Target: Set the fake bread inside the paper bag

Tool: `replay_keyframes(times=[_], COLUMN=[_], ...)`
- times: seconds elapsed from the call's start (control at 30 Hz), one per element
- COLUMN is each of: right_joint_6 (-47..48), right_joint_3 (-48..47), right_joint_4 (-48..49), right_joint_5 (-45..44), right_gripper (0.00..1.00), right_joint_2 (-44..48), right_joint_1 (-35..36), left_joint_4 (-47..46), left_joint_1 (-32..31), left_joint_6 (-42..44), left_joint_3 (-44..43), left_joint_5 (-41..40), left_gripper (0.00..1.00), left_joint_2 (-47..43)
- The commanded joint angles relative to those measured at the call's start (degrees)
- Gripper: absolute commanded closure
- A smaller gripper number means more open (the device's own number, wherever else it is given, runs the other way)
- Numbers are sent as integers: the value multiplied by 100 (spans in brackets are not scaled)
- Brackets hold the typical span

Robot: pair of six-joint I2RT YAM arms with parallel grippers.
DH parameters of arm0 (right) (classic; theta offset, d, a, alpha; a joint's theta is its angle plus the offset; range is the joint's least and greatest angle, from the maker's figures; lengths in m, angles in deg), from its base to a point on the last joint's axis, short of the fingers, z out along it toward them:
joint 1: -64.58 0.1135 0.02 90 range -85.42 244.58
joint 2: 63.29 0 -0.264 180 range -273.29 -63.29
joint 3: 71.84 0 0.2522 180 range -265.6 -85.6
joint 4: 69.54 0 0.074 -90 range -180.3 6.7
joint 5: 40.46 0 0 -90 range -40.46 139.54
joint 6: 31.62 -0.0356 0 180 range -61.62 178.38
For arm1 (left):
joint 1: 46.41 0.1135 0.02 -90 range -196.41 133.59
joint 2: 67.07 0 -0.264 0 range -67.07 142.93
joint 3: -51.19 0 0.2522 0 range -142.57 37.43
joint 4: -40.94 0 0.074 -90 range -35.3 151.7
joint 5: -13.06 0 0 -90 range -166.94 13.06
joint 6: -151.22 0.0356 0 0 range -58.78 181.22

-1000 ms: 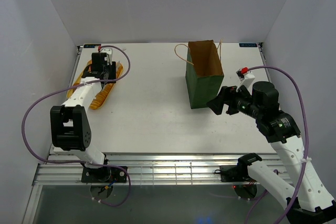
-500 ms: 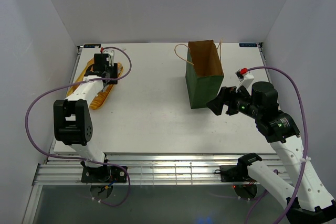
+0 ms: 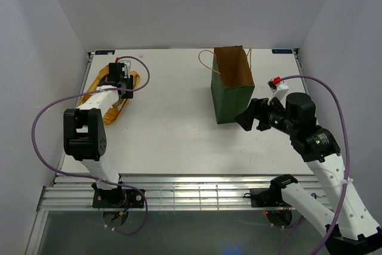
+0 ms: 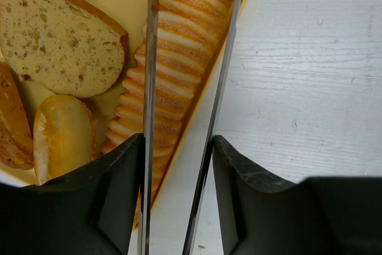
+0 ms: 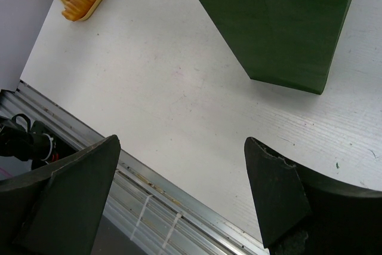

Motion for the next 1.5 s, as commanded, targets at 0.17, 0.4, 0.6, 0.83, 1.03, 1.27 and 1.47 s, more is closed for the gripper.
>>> replay_keyframes(times=[0.17, 0.4, 0.6, 0.83, 1.03, 1.27, 1.47], right_joint_6=[64, -59, -112, -218, -270, -121, -51], right_joint_3=[-165, -253, -279, -525, -789, -1245, -1711], right_joint_4=[186, 178, 116, -42, -174, -349, -411], right_joint_5=[37, 20, -68, -384, -936, -1710, -2335], right_gripper=[10, 10, 10, 10, 9, 9, 9], right_joint_2=[22, 49, 58, -13, -135, -592, -1102], right_joint_1=[26, 26, 26, 35, 26, 35, 26], left_joint_4=[-217, -200, -95, 204, 407, 600, 356], left_joint_1=[49, 49, 49, 49, 49, 49, 49], left_joint_6=[-260, -313, -542, -770, -1060, -1368, -1974], left_joint_3=[74, 162, 136, -31, -22, -312, -857], left_joint_5=[57, -66, -22, 355, 874, 1770, 2876], left_gripper=[55, 62, 65, 68, 69, 68, 68], left_joint_2=[-316, -870, -1468, -2302, -3146, -3858, -4149])
